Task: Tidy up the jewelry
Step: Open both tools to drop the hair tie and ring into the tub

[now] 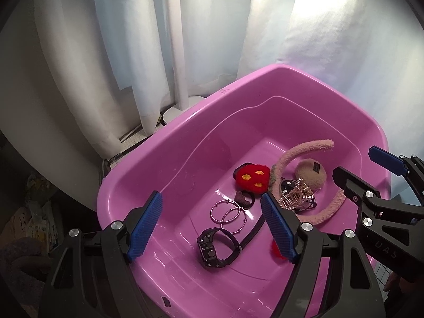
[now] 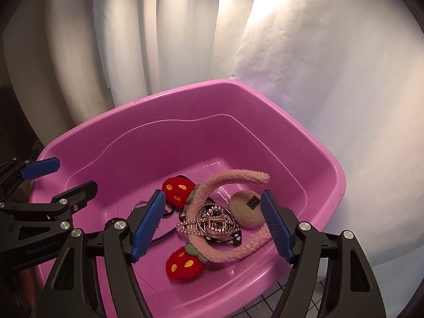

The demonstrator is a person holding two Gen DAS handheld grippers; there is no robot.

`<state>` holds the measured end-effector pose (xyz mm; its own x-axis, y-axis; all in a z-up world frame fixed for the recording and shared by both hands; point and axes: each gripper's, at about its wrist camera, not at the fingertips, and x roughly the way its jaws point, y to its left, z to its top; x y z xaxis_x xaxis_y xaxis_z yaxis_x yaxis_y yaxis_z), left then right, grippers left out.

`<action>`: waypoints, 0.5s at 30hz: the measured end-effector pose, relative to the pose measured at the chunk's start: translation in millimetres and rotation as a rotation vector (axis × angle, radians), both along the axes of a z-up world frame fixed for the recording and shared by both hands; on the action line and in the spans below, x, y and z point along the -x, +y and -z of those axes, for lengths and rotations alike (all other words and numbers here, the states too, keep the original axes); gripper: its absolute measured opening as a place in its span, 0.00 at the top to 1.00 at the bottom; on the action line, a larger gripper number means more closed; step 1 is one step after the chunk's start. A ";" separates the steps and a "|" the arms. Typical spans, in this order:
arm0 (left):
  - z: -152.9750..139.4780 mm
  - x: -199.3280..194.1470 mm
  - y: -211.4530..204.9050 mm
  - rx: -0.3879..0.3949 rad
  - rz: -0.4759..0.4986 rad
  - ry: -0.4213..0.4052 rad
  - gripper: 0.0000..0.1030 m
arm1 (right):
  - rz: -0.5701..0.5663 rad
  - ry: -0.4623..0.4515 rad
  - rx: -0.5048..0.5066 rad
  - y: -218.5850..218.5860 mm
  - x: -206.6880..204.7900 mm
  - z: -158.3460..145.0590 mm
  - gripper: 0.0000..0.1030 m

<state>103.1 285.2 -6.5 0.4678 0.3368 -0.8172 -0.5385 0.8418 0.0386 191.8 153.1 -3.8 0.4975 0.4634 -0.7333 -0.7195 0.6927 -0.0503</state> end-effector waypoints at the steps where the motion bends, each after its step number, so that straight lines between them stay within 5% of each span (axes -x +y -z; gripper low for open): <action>1: -0.1 0.1 0.4 -0.001 -0.001 0.001 0.24 | -0.001 0.000 0.002 0.3 0.2 0.4 0.31; 15: 3.0 0.6 2.8 0.012 -0.009 0.006 0.24 | -0.016 -0.006 0.019 3.4 2.8 0.3 0.31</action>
<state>102.5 288.1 -9.5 0.4602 0.3308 -0.8239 -0.5455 0.8375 0.0316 189.0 156.5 -4.1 0.4948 0.4573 -0.7389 -0.7302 0.6798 -0.0682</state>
